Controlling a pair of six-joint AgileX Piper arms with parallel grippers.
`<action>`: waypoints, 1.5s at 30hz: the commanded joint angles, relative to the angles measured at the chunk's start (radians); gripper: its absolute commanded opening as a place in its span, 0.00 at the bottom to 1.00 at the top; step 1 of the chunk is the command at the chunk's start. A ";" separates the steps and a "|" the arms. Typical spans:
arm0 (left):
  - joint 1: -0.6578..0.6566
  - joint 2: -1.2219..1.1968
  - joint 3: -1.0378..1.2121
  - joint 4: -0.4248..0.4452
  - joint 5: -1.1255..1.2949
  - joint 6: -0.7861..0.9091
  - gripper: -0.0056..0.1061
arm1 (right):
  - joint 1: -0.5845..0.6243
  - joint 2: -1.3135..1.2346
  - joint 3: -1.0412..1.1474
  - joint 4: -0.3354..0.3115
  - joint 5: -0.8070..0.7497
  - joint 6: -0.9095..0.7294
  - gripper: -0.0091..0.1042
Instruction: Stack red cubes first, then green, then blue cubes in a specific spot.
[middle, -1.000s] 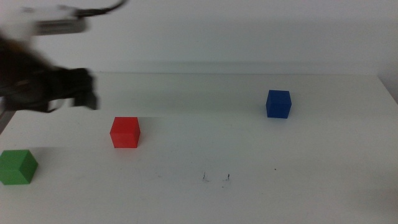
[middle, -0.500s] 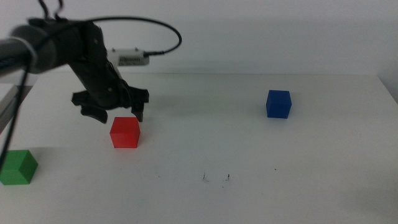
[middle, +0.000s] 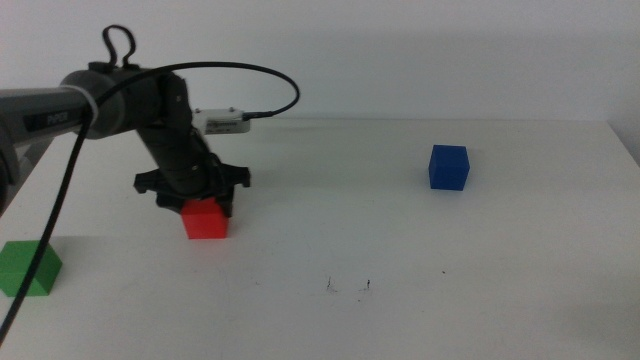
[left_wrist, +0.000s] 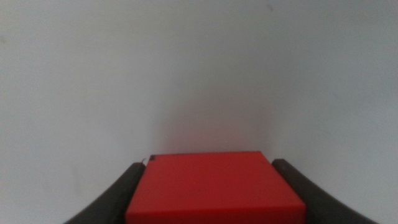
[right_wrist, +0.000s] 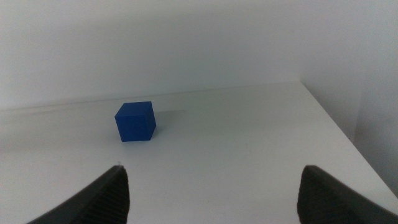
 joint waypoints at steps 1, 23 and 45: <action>-0.078 -0.074 0.001 0.025 0.023 -0.076 0.11 | -0.005 -0.005 0.003 -0.007 -0.007 -0.005 0.90; -0.510 -0.011 -0.024 0.195 -0.018 -0.678 0.06 | -0.005 -0.005 0.003 -0.007 -0.007 -0.005 0.90; -0.499 0.016 -0.024 0.153 -0.060 -0.551 0.72 | -0.005 -0.005 0.003 -0.007 -0.007 -0.005 0.90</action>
